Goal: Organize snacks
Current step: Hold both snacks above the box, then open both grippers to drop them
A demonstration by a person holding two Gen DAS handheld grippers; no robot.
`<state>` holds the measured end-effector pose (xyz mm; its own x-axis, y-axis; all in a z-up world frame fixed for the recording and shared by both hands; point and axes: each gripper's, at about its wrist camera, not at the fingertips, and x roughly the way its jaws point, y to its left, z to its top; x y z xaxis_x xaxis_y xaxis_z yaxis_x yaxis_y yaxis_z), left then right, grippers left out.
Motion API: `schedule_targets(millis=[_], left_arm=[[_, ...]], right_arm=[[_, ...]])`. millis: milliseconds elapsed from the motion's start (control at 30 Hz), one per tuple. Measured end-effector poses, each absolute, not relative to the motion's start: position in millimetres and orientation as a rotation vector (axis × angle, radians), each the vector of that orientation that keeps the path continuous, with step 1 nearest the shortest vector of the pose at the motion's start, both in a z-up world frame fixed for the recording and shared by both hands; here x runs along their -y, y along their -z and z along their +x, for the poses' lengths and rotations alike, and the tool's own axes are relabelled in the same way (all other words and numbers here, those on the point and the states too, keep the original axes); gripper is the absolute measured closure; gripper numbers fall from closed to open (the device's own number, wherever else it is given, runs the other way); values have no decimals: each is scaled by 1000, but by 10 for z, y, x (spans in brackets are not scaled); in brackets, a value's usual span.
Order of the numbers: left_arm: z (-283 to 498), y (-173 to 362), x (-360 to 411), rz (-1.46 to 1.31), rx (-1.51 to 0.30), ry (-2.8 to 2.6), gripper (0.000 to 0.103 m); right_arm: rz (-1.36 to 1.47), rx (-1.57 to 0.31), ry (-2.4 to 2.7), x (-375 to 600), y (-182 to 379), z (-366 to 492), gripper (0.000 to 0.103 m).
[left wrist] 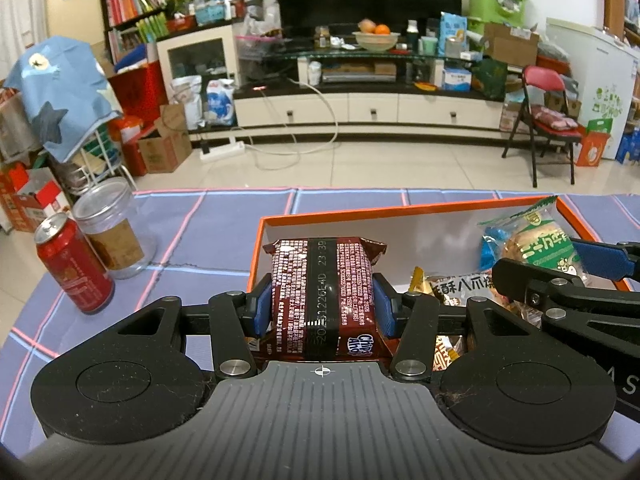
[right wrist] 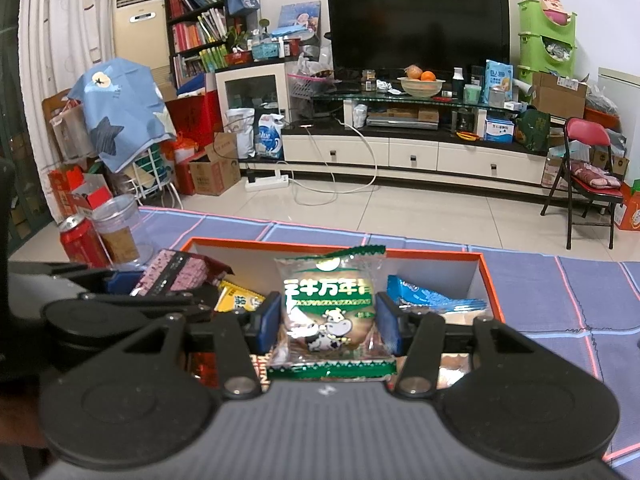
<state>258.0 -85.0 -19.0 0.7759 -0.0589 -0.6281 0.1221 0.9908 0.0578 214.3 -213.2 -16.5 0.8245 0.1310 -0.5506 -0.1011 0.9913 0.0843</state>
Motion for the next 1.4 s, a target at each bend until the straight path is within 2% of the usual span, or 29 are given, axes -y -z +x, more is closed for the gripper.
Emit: schedule_targets(millis=[1400], left_arm=[[2570, 192, 831, 93, -675, 100, 83]], right_arm=[[43, -593, -118, 2098, 156, 2147, 49]])
